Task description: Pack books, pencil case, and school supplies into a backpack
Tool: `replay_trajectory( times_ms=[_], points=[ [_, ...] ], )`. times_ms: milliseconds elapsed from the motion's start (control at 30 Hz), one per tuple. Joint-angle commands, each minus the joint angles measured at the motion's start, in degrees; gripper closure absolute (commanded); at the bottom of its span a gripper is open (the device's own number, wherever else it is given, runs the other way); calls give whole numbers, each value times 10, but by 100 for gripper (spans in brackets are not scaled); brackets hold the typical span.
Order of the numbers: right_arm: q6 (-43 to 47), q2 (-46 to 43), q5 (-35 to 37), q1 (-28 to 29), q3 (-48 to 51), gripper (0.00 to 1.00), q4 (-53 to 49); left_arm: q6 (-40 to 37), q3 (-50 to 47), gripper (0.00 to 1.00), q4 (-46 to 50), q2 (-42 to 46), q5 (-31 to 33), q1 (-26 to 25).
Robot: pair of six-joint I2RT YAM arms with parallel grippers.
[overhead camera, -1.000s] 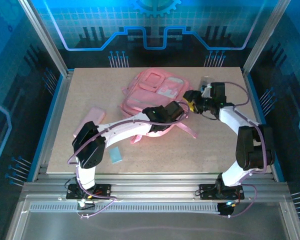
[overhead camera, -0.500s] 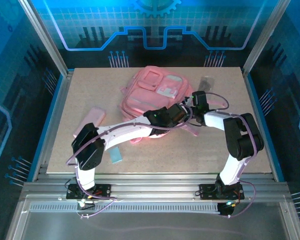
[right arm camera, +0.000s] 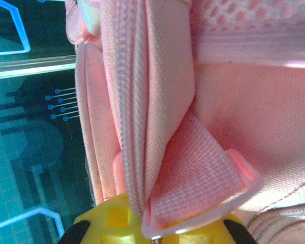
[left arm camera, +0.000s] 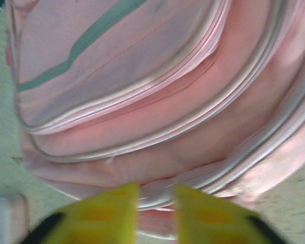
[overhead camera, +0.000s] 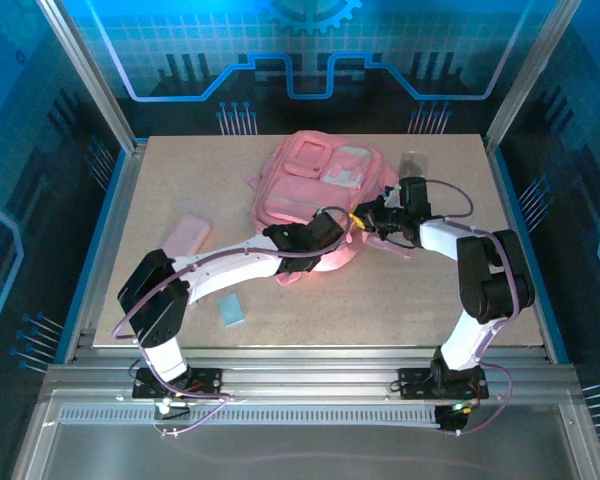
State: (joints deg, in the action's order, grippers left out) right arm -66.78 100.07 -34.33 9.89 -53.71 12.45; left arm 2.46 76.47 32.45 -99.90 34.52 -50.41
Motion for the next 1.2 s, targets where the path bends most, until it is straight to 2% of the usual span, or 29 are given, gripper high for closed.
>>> replay_trajectory(
  times_ms=[0,133,267,367,533,867,1033,1167],
  points=[
    [-25,-3,-4,20,-7,100,96,131,45,55,-14,16,-81,-1],
    [-45,6,-6,32,-2,100,130,230,37,54,-75,4,-169,11],
    [-57,5,-10,37,2,100,149,304,25,54,-93,-21,-209,29],
    [-62,1,-11,43,1,100,155,345,3,48,-124,-31,-234,46],
    [-73,0,-13,48,6,100,169,422,-33,46,-218,-51,-307,81],
    [-105,7,-25,57,22,100,213,473,-34,47,-322,-96,-354,92],
    [-119,14,-35,57,30,100,231,482,-34,53,-339,-95,-365,91],
    [-110,16,-35,52,30,100,222,479,-29,65,-326,-79,-371,91]
  ],
)
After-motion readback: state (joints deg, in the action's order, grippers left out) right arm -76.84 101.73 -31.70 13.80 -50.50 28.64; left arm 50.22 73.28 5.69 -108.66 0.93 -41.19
